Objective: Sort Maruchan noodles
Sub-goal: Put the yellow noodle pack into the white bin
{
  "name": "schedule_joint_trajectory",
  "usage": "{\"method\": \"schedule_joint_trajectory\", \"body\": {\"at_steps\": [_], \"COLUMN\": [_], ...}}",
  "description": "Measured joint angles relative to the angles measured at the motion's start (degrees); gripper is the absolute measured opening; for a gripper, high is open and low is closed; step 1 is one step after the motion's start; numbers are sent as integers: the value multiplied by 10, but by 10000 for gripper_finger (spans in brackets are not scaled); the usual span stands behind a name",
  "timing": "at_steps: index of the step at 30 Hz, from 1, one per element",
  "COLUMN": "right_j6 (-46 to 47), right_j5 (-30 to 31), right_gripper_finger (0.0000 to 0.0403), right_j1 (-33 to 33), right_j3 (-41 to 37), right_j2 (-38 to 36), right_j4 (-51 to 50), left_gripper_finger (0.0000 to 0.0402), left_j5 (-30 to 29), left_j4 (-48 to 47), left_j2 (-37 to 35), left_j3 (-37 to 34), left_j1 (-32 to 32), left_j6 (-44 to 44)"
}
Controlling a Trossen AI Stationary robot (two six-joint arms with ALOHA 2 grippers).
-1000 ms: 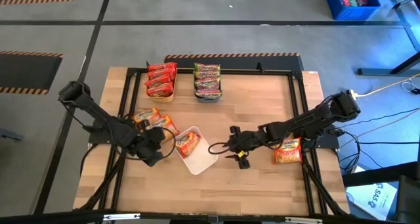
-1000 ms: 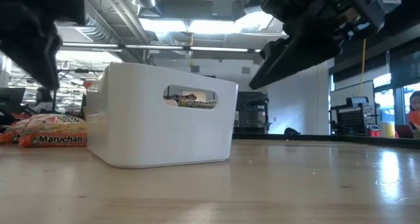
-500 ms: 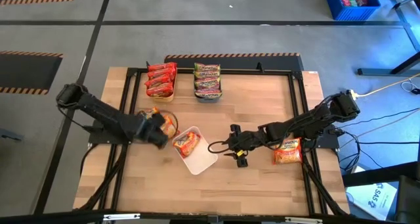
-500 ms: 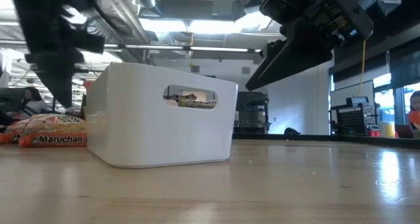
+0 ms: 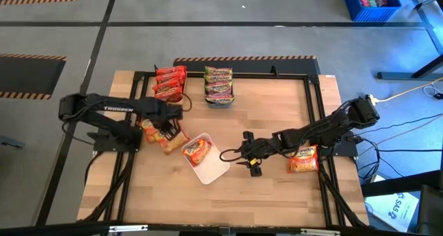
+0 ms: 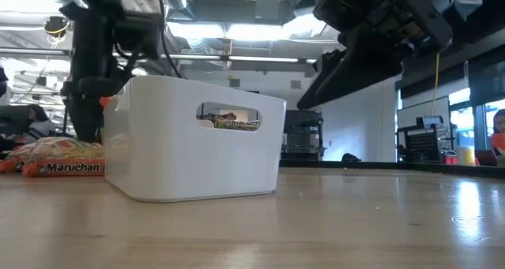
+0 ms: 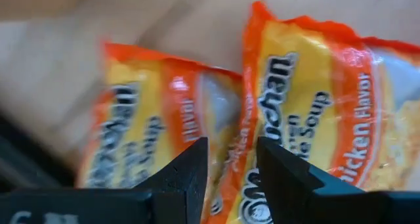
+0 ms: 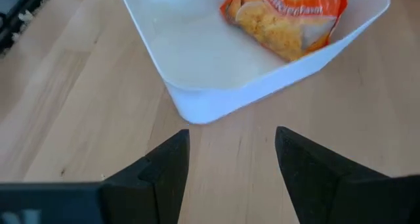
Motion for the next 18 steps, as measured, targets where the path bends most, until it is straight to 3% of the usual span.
{"method": "schedule_joint_trajectory", "body": {"at_steps": [8, 11, 18], "right_j6": [3, 3, 3], "right_j5": [0, 0, 0], "right_gripper_finger": [211, 211, 211], "right_j1": [0, 0, 0], "right_j3": [-25, -25, -25], "right_j2": [0, 0, 0], "right_j4": [23, 29, 30], "left_gripper_finger": [124, 124, 124], "left_j5": [123, 199, 292], "left_j4": [104, 137, 149], "left_j2": [-2, -3, -6], "left_j3": [-62, -79, -83], "left_j1": [78, 94, 121], "left_j6": [52, 71, 98]}}
